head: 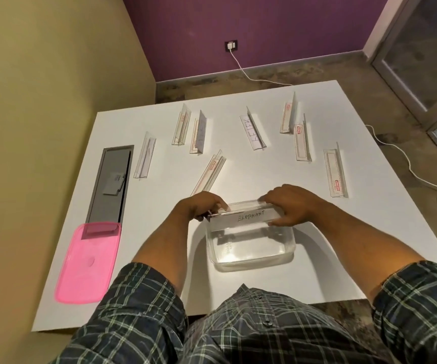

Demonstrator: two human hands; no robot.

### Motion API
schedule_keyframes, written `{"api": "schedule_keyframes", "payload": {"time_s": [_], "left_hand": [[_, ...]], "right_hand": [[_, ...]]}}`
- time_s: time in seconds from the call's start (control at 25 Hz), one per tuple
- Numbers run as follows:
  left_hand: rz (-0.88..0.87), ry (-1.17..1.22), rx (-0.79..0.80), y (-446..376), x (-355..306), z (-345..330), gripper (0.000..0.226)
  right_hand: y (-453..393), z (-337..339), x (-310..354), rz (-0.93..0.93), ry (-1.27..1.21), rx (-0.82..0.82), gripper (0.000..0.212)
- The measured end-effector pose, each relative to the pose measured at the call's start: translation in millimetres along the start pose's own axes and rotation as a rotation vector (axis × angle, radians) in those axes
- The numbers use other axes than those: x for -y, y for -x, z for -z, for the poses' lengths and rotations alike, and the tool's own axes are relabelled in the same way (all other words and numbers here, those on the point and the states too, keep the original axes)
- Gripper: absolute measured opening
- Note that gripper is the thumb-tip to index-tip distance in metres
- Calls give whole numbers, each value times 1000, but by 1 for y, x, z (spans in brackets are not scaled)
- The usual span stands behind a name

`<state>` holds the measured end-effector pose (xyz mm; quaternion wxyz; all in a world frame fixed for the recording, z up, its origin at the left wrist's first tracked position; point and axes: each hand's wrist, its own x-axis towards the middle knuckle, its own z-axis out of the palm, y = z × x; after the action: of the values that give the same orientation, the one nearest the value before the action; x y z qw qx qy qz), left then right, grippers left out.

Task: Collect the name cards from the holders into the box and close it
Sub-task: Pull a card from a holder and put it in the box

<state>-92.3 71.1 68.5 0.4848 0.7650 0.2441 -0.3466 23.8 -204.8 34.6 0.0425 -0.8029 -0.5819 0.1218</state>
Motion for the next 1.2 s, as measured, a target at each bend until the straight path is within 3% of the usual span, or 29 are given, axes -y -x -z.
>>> {"api": "schedule_keyframes", "payload": {"time_s": [0.08,0.28,0.4,0.68,0.8,1.0,1.2], "left_hand": [[-6,-211,-1,-1,-4,-4,28],[-29,-441,-45,-8,-4,-18,30],[-63,-716,-133,-15,6,-27,43],[-197,-1202,-304,-23,33,-48,27],[-219,-1287,-333,-26,36,-51,19],[-271,-1338,-389,-28,41,-55,21],[-258,-1295,-433,-31,45,-57,27]], "right_hand": [[3,-5,1,-6,-4,48,67],[6,-13,5,-18,65,133,63],[1,-17,9,-14,123,162,57],[-4,-34,29,-3,294,14,48],[-8,-41,37,-66,305,62,47],[-20,-51,43,-159,382,160,24],[-23,-70,41,-218,297,145,42]]}}
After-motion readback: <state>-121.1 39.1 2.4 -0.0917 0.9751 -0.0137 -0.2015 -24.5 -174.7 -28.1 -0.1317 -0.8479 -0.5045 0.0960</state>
